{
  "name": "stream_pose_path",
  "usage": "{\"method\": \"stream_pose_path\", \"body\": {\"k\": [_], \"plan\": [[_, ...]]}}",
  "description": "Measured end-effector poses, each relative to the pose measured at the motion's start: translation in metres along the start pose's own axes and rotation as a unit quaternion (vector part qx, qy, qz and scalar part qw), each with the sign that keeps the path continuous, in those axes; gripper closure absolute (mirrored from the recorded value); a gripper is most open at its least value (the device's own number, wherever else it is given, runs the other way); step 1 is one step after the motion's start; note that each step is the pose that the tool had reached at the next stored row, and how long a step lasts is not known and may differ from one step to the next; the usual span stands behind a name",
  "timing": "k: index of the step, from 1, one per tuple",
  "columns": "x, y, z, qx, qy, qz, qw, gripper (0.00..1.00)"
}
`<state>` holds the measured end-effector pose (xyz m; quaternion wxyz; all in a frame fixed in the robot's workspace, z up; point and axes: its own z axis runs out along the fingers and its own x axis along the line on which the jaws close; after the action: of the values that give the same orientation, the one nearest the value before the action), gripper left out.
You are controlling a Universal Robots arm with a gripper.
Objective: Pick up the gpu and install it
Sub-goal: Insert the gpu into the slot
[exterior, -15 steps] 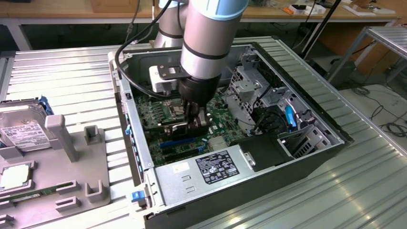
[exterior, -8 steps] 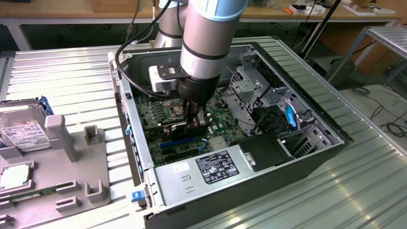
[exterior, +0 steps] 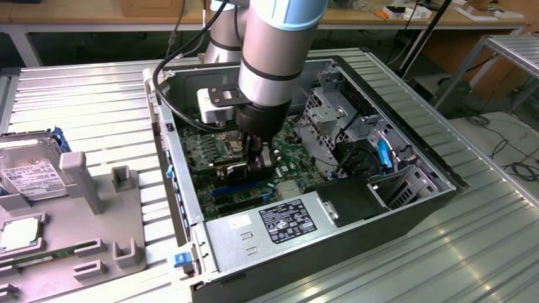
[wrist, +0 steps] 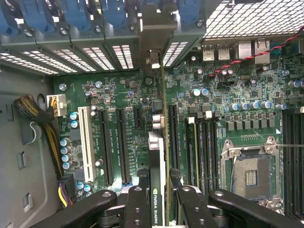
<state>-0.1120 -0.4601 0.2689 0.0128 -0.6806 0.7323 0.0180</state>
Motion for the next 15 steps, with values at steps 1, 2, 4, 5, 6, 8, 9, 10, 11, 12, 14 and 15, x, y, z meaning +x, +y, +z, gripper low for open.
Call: {"method": "stream_pose_path", "body": {"k": [1,2,4,5,6,8,9,10,11,12,14,15], "plan": [[0.0,0.0,0.0,0.0,0.0,0.0,1.0,0.73],[0.0002,0.0,0.0002,0.0,0.0,0.0,1.0,0.73],[0.0003,0.0,0.0002,0.0,0.0,0.0,1.0,0.73],[0.0003,0.0,0.0003,0.0,0.0001,0.0,1.0,0.73],[0.0004,0.0,0.0008,0.0,0.0,0.0,1.0,0.73],[0.0004,0.0001,0.002,0.0,0.0,0.0,1.0,0.73],[0.0004,0.0001,0.0022,-0.0001,0.0001,0.0,1.0,0.73],[0.0004,0.0001,0.0024,-0.0001,0.0001,0.0,1.0,0.73],[0.0003,0.0001,0.0027,0.0,0.0,0.0,1.0,0.73],[0.0003,0.0001,0.003,-0.0001,0.0001,0.0,1.0,0.73],[0.0003,0.0001,0.0032,0.0,0.0001,0.0,1.0,0.73],[0.0003,0.0001,0.0032,0.0,0.0001,0.0,1.0,0.73]]}}
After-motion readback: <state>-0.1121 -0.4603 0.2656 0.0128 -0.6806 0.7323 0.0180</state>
